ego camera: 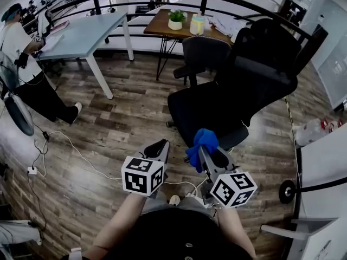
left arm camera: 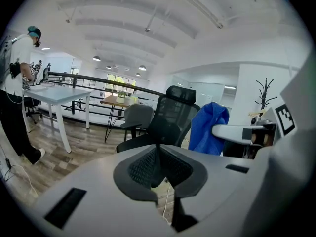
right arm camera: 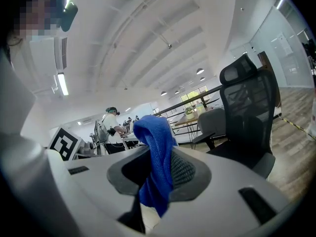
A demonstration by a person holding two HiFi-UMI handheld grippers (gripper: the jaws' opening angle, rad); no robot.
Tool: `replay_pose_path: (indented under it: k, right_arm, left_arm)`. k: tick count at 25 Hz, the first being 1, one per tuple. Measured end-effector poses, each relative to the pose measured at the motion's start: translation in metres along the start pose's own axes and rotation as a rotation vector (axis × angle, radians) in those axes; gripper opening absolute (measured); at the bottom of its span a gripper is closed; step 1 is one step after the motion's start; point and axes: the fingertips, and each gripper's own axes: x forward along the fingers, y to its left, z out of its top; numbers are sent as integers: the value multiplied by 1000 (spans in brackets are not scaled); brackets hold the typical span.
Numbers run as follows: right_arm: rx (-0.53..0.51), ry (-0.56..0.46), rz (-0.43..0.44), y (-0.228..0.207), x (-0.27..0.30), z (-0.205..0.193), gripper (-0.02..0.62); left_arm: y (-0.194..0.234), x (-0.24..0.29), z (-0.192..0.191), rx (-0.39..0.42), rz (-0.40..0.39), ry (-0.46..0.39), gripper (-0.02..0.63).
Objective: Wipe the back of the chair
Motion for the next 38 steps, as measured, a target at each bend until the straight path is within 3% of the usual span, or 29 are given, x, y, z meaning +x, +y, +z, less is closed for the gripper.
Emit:
replay_pose_path:
  k: [11,16,25,38]
  right_arm:
    - [-12,47,42,-16,10,-1,106]
    - [-10,60,29,-28,34,5,106]
    - [7,60,-37,-60,123,17,106]
    - [74,-19,-206,-98,285,79,106]
  left_arm:
    - [-12,26,4,-21,0,10,35]
    - [1,47,18,-14,-17,21,35]
    - [68,120,45,-2,-69,63,35]
    - [186,241,147,105,-226,151,35]
